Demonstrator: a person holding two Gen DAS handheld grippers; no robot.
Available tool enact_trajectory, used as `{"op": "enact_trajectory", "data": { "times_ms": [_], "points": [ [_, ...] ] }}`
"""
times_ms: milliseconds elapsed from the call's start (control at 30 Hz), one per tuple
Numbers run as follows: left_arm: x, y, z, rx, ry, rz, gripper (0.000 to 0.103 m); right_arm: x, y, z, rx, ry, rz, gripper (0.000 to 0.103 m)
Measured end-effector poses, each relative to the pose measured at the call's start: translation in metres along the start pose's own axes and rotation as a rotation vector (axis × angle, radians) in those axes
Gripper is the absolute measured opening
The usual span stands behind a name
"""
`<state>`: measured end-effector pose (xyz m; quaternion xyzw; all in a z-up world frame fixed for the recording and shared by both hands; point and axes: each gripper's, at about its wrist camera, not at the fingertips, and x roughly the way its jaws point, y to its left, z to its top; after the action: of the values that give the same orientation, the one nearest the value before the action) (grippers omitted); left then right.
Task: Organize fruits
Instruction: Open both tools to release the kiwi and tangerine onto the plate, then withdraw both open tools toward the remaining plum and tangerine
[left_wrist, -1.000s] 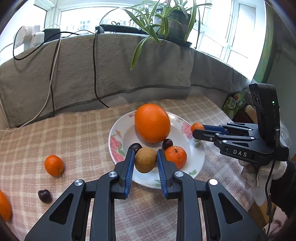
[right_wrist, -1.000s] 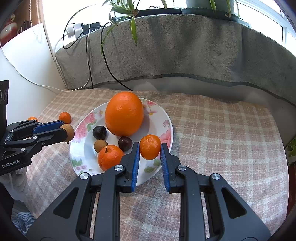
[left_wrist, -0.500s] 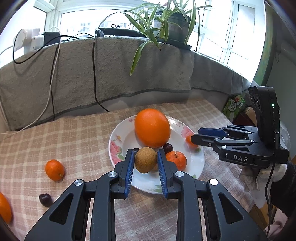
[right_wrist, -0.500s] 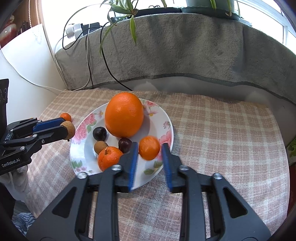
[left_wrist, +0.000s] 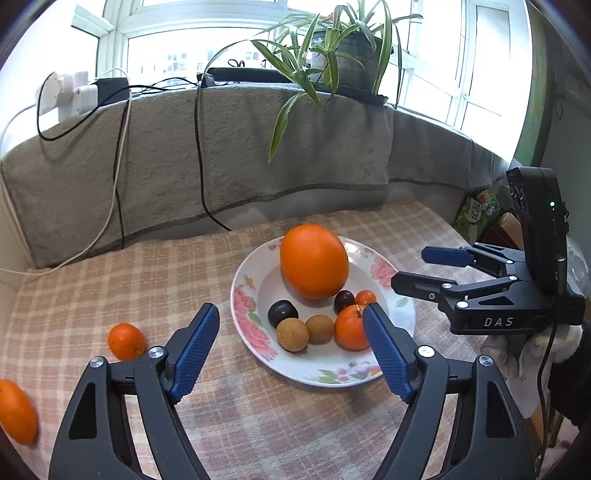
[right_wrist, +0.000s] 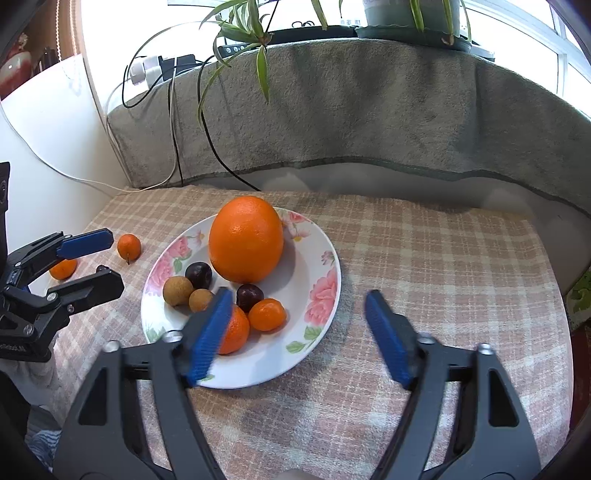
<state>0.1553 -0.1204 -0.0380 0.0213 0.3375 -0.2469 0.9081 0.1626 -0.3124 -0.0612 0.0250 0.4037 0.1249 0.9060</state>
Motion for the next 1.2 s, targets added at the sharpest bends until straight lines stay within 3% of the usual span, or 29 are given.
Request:
{"op": "enact_trajectory", "data": {
  "times_ms": [867,1200],
  "points": [
    [-0.023,0.016,-0.011,-0.006,-0.015,0.069,0.081,-0.007,0.021,0.005,-0.031,0.008,-0.007,0.082],
    [-0.043,0.038,-0.024,-0.031,-0.018,0.143,0.081,-0.010,0.042,0.011,-0.058,0.001,0.023,0.082]
  ]
}}
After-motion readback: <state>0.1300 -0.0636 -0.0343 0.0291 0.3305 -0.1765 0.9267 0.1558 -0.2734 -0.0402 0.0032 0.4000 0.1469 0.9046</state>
